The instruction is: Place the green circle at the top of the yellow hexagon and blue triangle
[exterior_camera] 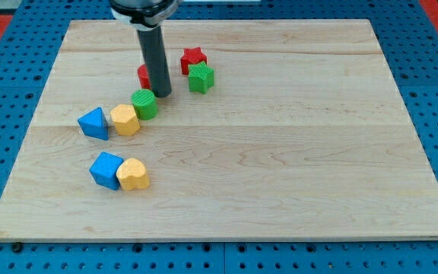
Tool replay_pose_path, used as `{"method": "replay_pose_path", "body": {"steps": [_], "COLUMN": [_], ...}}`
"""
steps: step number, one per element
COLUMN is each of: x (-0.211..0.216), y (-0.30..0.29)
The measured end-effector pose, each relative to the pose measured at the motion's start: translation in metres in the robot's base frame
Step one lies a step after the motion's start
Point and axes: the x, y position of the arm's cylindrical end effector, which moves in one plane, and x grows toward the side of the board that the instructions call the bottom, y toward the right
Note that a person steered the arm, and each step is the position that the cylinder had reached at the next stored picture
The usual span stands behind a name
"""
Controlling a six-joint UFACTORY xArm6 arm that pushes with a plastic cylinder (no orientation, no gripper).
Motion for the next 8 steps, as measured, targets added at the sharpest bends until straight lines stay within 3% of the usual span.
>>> {"method": "replay_pose_path", "body": {"steps": [1,3,5,8], "x": [0.022,0.026,0.028,-0.008], "y": [0.012,0.021,-0.052,-0.073]}}
